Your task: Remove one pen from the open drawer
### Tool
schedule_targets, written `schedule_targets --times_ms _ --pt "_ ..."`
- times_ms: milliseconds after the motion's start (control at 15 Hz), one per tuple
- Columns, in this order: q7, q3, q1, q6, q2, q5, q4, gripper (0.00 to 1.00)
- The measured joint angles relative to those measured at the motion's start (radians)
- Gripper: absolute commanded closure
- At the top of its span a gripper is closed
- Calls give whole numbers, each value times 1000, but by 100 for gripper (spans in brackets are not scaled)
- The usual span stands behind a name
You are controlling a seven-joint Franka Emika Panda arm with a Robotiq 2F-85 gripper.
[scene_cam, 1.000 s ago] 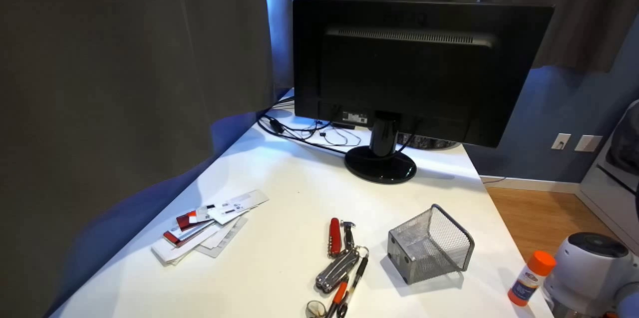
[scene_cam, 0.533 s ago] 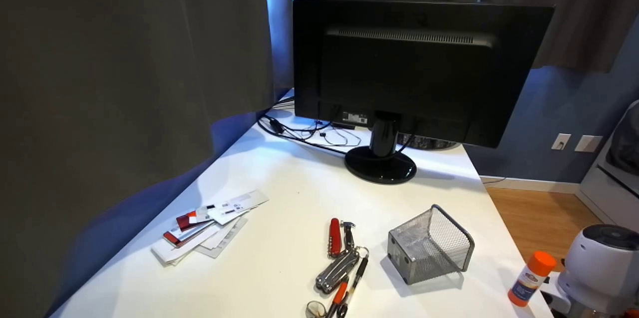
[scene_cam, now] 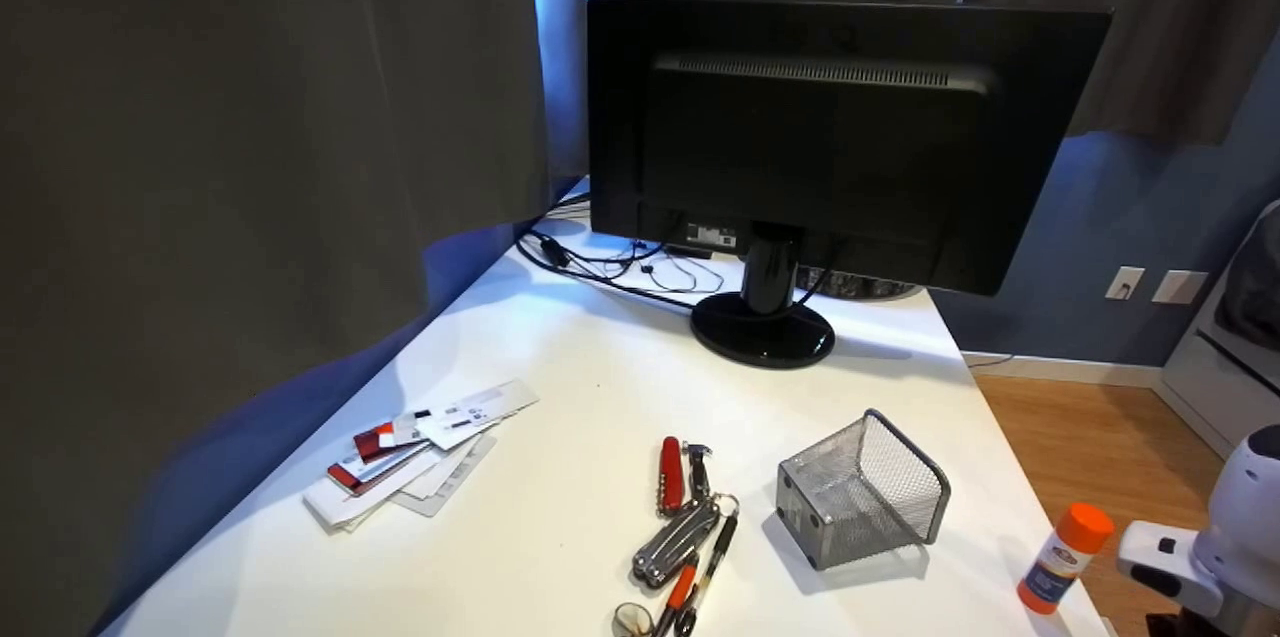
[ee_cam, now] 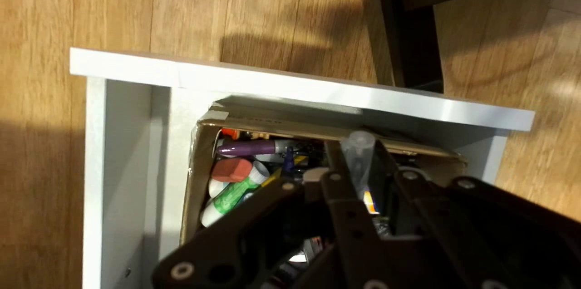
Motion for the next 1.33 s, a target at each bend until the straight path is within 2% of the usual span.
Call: schedule_targets --times_ms 333,400,600,800,1067,1333 --pt "43 -3 -1 40 -36 0 -57 83" --pt "44 -3 -1 41 -36 0 -58 96" --pt "45 -10 2 43 -39 0 -56 96" --pt "51 -79 40 88 -81 6 -87 96" --pt "53 -190 106 189 -188 28 -201 96" --pt "52 -209 94 271 -303 41 -312 96"
